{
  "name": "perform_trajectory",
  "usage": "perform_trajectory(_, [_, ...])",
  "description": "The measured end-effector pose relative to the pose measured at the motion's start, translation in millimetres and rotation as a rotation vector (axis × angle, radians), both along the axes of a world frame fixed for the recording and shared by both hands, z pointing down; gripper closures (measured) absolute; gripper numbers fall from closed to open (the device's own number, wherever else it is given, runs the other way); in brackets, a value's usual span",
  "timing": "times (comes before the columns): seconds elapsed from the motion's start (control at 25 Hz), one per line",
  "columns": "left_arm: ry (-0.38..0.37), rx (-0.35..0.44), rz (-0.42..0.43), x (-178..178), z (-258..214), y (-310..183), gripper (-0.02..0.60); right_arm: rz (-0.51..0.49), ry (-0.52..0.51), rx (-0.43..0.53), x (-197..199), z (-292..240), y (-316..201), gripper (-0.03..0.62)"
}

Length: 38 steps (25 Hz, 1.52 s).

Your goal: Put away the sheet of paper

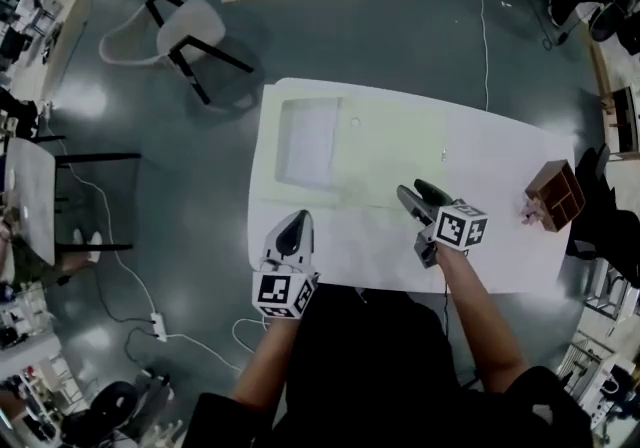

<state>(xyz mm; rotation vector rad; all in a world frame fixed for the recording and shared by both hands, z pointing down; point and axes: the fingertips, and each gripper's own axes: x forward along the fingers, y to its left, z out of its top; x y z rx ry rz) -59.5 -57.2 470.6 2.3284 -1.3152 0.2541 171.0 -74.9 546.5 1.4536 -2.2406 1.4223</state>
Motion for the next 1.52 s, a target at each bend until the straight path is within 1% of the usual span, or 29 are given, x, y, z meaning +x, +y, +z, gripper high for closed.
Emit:
perform_trajectory(0.08, [0.002, 0.014, 0.014, 24, -9, 16, 0.578, -0.016, 0.006, 0.037, 19, -18, 25, 0.372])
perform_trajectory(0.28, [-0.001, 0.069, 0.104, 88, -31, 50, 0.578, -0.018, 0.073, 0.161, 69, -64, 87, 0.372])
perform_trajectory(0.36, [-0.004, 0.098, 0.129, 110, -41, 64, 0.578, -0.038, 0.102, 0.179, 86, -78, 114, 0.372])
perform_trajectory(0.44, [-0.009, 0.122, 0.148, 131, -50, 82, 0.578, -0.074, 0.117, 0.174, 99, -88, 142, 0.372])
perform_trajectory(0.48, [-0.01, 0.136, 0.16, 141, -54, 89, 0.578, -0.074, 0.122, 0.181, 107, -93, 154, 0.372])
perform_trajectory(0.6, [-0.007, 0.175, 0.199, 170, -67, 108, 0.578, -0.024, 0.144, 0.241, 133, -113, 182, 0.372])
perform_trajectory(0.72, [-0.005, 0.182, 0.198, 192, -77, 139, 0.578, 0.0, 0.176, 0.295, 159, -132, 214, 0.373])
perform_trajectory(0.84, [-0.011, 0.184, 0.174, 205, -81, 168, 0.578, 0.026, 0.207, 0.338, 182, -145, 242, 0.373])
perform_trajectory(0.92, [-0.018, 0.189, 0.167, 211, -84, 184, 0.577, 0.048, 0.216, 0.365, 193, -152, 255, 0.396])
perform_trajectory(1.0, [-0.022, 0.194, 0.163, 217, -86, 196, 0.578, 0.05, 0.206, 0.387, 199, -159, 266, 0.447])
perform_trajectory(1.08, [-0.025, 0.199, 0.163, 224, -88, 206, 0.578, 0.031, 0.183, 0.407, 201, -169, 276, 0.505])
perform_trajectory(1.2, [-0.04, 0.209, 0.175, 231, -93, 214, 0.578, 0.02, 0.212, 0.455, 202, -183, 283, 0.585])
perform_trajectory(1.4, [-0.055, 0.221, 0.195, 239, -100, 213, 0.578, 0.061, 0.31, 0.522, 210, -195, 287, 0.594])
perform_trajectory(1.52, [-0.059, 0.231, 0.205, 244, -102, 212, 0.578, 0.096, 0.335, 0.538, 216, -198, 289, 0.594])
